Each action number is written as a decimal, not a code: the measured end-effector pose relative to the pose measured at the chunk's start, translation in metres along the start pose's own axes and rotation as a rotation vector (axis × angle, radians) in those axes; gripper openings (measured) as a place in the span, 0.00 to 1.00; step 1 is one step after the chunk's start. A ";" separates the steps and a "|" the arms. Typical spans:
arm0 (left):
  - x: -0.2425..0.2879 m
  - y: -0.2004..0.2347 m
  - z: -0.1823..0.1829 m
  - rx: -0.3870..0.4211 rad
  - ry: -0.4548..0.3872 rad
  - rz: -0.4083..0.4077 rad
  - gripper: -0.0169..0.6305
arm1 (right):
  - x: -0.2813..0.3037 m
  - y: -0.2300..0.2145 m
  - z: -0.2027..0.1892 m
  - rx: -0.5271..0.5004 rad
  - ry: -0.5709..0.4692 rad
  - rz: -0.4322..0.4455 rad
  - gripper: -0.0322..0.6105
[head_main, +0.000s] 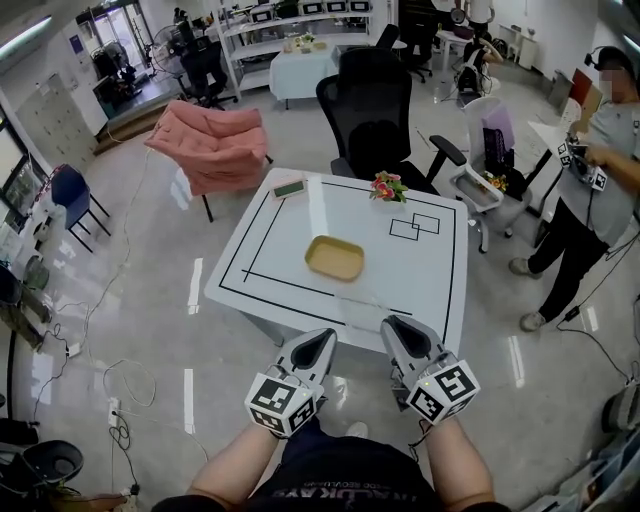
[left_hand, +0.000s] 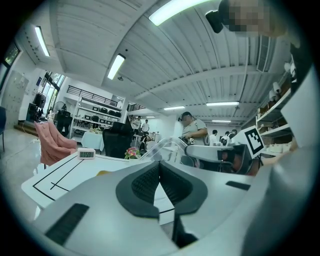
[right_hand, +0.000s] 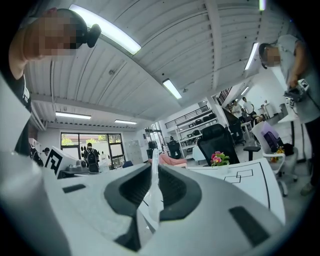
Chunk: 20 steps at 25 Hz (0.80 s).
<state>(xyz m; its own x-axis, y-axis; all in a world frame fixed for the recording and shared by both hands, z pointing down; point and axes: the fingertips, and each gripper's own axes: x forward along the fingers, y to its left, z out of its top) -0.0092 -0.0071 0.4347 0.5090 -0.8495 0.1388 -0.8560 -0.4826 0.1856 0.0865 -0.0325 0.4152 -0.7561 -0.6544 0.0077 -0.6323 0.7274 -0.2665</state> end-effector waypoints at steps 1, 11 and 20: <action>-0.002 0.000 0.001 0.002 0.000 0.001 0.03 | 0.000 0.002 0.000 -0.002 0.000 0.002 0.11; -0.012 -0.002 0.002 0.016 -0.005 0.012 0.03 | -0.002 0.012 -0.001 0.000 -0.011 0.017 0.11; -0.019 -0.006 0.000 0.019 -0.013 0.013 0.03 | -0.007 0.016 -0.002 -0.011 -0.014 0.011 0.11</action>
<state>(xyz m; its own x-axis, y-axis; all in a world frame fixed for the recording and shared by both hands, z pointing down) -0.0140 0.0120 0.4309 0.4969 -0.8583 0.1282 -0.8641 -0.4755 0.1652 0.0813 -0.0158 0.4131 -0.7608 -0.6490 -0.0089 -0.6257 0.7369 -0.2559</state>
